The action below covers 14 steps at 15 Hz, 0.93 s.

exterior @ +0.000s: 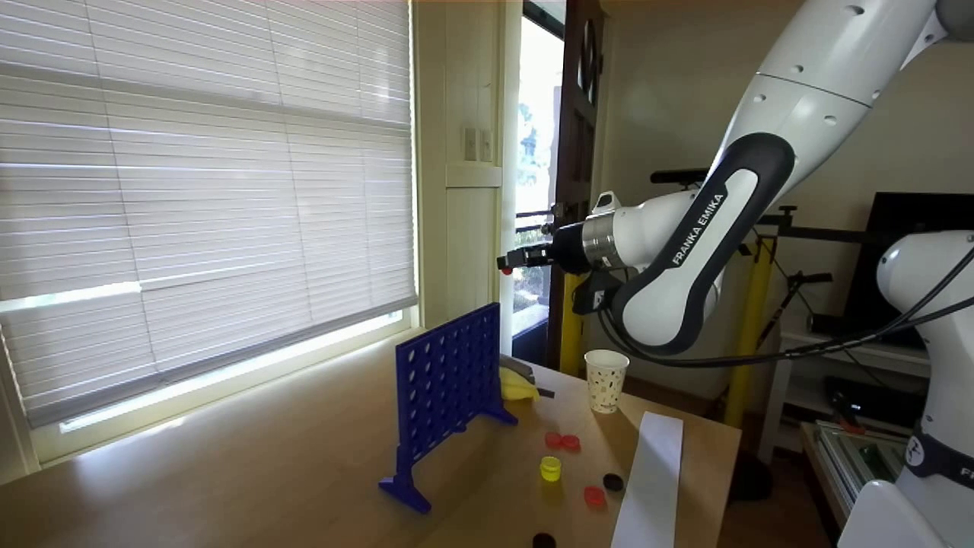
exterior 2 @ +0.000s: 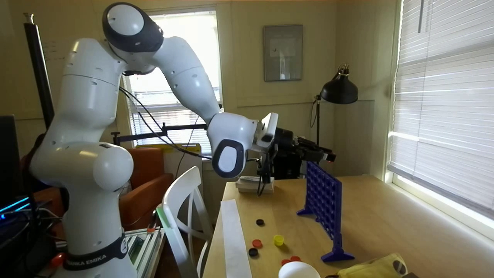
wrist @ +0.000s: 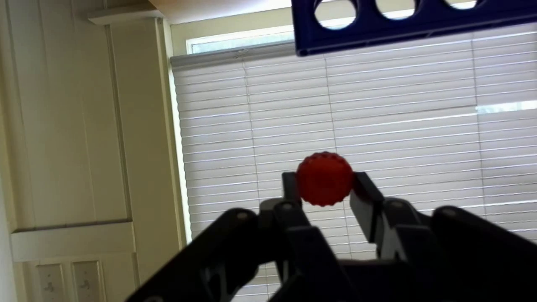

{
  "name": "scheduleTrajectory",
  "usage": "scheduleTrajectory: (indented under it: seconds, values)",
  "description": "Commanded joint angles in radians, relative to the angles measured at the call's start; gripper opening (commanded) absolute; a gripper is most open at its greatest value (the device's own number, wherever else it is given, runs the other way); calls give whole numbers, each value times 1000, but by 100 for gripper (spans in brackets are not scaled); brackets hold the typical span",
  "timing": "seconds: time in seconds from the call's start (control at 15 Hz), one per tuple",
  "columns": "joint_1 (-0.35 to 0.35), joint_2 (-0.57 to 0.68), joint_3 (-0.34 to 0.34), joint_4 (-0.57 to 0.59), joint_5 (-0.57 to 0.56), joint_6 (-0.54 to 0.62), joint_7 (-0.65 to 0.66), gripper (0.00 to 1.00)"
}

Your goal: Put one orange chip in the blue gameboard.

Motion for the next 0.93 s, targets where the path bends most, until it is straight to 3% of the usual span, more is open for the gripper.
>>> scheduleTrajectory:
  seconds: [0.0, 0.27, 0.4, 0.47, 0.67, 0.87]
  values:
    - [-225, -22, 259, -3, 48, 95, -68, 10]
    - [-510, -4, 547, -1, 59, 229, -116, 10]
    - [-631, 6, 658, -4, 49, 269, -134, 10]
    - [-513, 8, 526, 7, 41, 220, -110, 10]
    - [-537, 27, 541, 0, 34, 243, -108, 10]
    - [-511, 39, 526, 12, 34, 238, -122, 10]
